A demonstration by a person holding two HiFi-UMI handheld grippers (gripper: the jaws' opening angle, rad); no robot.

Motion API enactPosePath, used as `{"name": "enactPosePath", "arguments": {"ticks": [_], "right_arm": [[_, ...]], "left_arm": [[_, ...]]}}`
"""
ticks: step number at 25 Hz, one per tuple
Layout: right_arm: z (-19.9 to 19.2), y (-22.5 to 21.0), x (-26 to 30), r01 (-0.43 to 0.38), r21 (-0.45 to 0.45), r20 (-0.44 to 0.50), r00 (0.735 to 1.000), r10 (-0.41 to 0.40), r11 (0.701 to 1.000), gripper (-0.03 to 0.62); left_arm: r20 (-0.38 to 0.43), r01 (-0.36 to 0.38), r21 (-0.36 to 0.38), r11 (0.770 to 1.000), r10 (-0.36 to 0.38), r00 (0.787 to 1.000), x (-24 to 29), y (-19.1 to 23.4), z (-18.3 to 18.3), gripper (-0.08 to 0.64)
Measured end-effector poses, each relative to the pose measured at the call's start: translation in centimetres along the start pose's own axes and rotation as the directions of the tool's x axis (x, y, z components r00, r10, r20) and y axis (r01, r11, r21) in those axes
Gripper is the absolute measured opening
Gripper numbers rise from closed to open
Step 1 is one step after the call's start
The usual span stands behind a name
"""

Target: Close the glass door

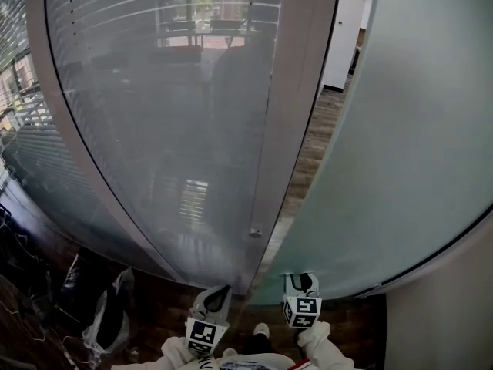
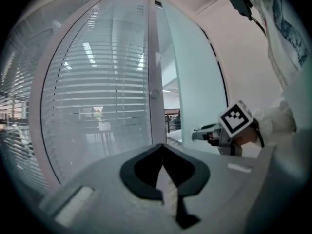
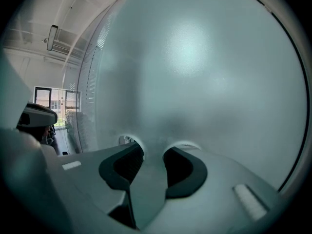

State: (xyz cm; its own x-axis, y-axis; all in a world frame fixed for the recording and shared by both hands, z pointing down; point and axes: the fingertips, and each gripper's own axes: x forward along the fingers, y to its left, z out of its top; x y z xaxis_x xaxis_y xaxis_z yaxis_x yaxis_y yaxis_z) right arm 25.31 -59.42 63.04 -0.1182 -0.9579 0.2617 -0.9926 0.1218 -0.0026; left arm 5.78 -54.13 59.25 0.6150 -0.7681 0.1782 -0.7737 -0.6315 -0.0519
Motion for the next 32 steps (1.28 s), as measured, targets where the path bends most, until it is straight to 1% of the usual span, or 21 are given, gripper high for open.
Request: {"name": "enactPosePath", "arguments": {"ticks": [5, 11, 23, 32], "right_arm": [[0.2, -0.7, 1.6, 0.005, -0.002, -0.002, 1.000, -0.005, 1.000, 0.130], [0.0, -0.6, 3.5, 0.016, 0.000, -0.002, 1.000, -0.016, 1.000, 0.130], [0.9, -1.8, 6.6, 0.042, -0.001, 0.011, 0.999, -0.042, 0.999, 0.130], [1.3, -2.4, 8.5, 0.053, -0.001, 0.022, 0.998, -0.053, 0.999, 0.130]], "left_arm": [[-0.017, -0.006, -0.006, 1.000, 0.006, 1.000, 0.3, 0.1, -0.6, 0.003], [-0.018, -0.021, -0.019, 1.000, 0.020, 1.000, 0.1, 0.8, -1.6, 0.003], [-0.031, -0.040, -0.022, 0.999, 0.039, 0.999, 1.4, 0.7, -1.7, 0.003], [-0.033, -0.056, -0.022, 0.998, 0.056, 0.998, 2.9, 1.5, -1.4, 0.003]]}}
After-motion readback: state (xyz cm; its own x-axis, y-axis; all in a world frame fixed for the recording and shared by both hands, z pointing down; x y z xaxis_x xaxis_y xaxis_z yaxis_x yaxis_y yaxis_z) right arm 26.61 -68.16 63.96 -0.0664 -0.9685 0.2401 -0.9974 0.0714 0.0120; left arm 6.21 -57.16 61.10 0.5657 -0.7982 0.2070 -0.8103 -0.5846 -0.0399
